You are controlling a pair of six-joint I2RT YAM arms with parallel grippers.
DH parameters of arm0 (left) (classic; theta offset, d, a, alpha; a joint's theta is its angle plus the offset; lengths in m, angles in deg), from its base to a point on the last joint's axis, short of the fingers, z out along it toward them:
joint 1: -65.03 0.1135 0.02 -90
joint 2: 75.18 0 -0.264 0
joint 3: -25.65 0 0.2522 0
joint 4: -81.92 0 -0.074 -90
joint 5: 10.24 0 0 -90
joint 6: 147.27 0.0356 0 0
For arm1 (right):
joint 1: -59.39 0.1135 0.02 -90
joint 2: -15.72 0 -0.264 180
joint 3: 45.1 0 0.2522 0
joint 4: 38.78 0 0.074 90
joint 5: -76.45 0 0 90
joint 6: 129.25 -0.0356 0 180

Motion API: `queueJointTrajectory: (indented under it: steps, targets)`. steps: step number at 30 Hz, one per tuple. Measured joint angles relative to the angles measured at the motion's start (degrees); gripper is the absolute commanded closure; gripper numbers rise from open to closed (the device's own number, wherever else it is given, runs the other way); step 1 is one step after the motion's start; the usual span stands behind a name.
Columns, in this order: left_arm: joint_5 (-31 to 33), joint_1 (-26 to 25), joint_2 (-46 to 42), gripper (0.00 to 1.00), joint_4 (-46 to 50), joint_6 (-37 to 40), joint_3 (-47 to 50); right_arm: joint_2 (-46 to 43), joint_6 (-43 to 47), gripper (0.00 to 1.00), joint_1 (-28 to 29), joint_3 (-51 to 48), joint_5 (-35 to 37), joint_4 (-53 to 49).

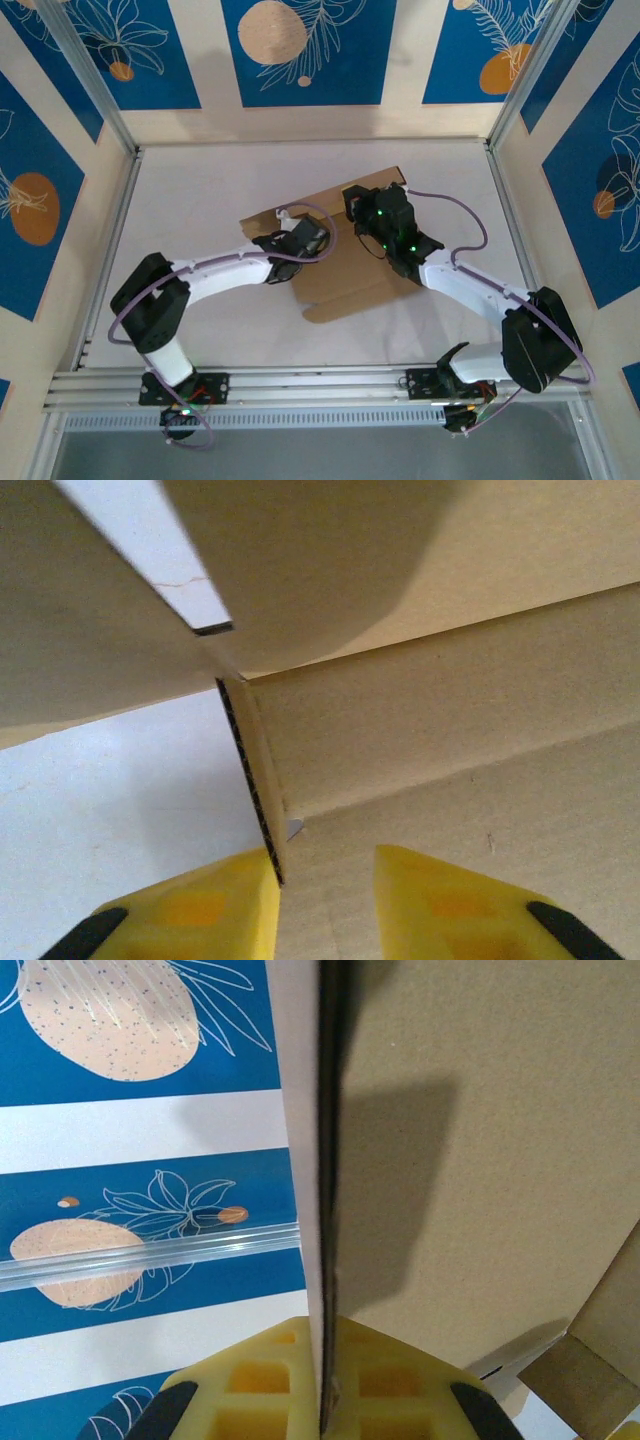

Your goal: Fold the paper box

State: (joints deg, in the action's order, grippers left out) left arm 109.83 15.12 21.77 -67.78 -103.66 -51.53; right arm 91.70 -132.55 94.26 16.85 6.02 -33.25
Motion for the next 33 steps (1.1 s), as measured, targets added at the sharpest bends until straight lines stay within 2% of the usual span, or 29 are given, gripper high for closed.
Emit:
queueJointTrajectory:
  steps: [7, 13, 24, 33]
  targets:
    - [-1.6, 0.0, 0.5, 0.62, -2.4, 1.4, -0.1, 0.1, -0.2, 1.00, -0.1, 0.0, 0.7, 0.0]
    - [-5.0, 0.0, -0.5, 0.56, -8.9, 4.7, 2.9, -1.6, 0.5, 1.00, -1.3, 0.0, 0.2, -2.1]
    - [-13.4, -0.1, -15.0, 0.50, -16.6, 8.7, 16.5, -7.2, 1.7, 0.99, -7.0, -3.3, -3.1, -8.7]
    - [-14.2, 0.2, -25.8, 0.49, -14.0, 9.5, 19.3, -7.5, 1.7, 0.98, -7.9, -5.2, -3.8, -10.1]
